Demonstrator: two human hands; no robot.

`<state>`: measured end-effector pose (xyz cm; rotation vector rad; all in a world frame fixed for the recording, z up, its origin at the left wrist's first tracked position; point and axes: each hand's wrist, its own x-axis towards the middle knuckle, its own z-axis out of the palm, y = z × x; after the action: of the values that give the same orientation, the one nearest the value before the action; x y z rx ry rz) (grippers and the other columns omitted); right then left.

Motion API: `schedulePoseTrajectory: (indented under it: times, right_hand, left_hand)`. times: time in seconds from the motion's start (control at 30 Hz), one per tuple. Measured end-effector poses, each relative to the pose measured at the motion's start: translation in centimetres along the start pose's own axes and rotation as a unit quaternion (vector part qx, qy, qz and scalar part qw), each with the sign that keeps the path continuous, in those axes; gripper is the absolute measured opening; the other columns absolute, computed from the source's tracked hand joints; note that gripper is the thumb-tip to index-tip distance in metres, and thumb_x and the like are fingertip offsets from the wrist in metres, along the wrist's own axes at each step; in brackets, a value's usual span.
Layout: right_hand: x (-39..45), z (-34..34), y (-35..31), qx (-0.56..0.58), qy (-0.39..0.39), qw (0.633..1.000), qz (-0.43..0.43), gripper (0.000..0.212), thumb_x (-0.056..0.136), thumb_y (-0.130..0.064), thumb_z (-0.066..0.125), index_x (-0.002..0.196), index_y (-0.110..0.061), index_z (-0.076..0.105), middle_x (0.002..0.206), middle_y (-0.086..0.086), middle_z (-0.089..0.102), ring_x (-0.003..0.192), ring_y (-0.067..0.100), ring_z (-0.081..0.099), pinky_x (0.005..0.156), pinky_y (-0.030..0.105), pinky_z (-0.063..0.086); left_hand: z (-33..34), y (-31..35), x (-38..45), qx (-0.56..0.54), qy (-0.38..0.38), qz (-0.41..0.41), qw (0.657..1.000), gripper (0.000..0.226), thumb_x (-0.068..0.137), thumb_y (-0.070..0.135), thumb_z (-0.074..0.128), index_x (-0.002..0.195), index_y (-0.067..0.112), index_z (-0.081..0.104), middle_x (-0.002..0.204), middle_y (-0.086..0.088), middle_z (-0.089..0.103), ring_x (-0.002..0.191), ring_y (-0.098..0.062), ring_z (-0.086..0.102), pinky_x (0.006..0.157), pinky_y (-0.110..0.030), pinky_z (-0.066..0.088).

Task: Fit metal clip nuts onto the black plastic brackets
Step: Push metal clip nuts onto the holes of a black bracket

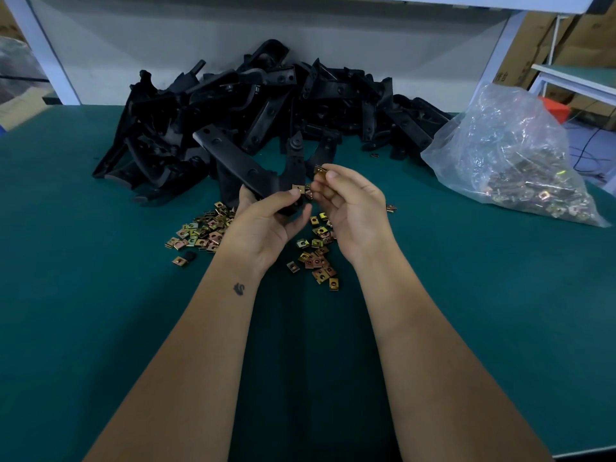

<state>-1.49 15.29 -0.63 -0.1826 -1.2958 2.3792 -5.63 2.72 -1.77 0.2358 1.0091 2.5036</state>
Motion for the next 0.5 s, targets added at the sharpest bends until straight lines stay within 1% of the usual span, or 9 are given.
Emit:
schedulePoseTrajectory:
  times: [0.13, 0.3, 0.43, 0.5]
  right_hand:
    - [0.02, 0.00, 0.05, 0.002, -0.001, 1.000, -0.011, 0.018, 0.093, 0.006, 0.055, 0.091, -0.003, 0.070, 0.078, 0.008, 0.072, 0.075, 0.016, 0.070, 0.072, 0.024, 0.056]
    - [-0.04, 0.15, 0.07, -0.006, 0.008, 1.000, -0.014, 0.012, 0.091, 0.003, 0.061, 0.090, -0.003, 0.070, 0.078, 0.007, 0.072, 0.076, 0.015, 0.070, 0.073, 0.023, 0.056]
    - [-0.05, 0.15, 0.07, -0.043, 0.018, 0.999, -0.027, 0.016, 0.086, 0.009, 0.064, 0.090, -0.005, 0.071, 0.079, 0.006, 0.070, 0.076, 0.014, 0.068, 0.075, 0.023, 0.055]
    - [-0.07, 0.10, 0.03, -0.052, 0.018, 0.998, -0.025, 0.017, 0.086, 0.009, 0.065, 0.091, -0.005, 0.071, 0.082, 0.007, 0.070, 0.078, 0.015, 0.068, 0.076, 0.023, 0.055]
  left_hand:
    - [-0.04, -0.02, 0.03, 0.001, -0.004, 0.002, 1.000, 0.040, 0.088, -0.012, 0.058, 0.110, 0.018, 0.044, 0.099, -0.007, 0.067, 0.093, -0.022, 0.066, 0.071, -0.032, 0.058]
    - [-0.25, -0.12, 0.06, 0.004, -0.025, -0.001, 1.000, 0.043, 0.087, -0.013, 0.057, 0.112, 0.020, 0.045, 0.107, -0.008, 0.066, 0.107, -0.029, 0.062, 0.074, -0.040, 0.058]
    - [-0.39, -0.12, 0.08, 0.000, -0.027, -0.005, 1.000, 0.042, 0.088, -0.011, 0.058, 0.111, 0.021, 0.046, 0.113, -0.008, 0.066, 0.110, -0.029, 0.062, 0.074, -0.039, 0.058]
    - [-0.40, -0.14, 0.13, -0.001, -0.017, -0.005, 1.000, 0.037, 0.088, -0.004, 0.062, 0.110, 0.022, 0.047, 0.119, -0.008, 0.064, 0.111, -0.028, 0.063, 0.074, -0.039, 0.058]
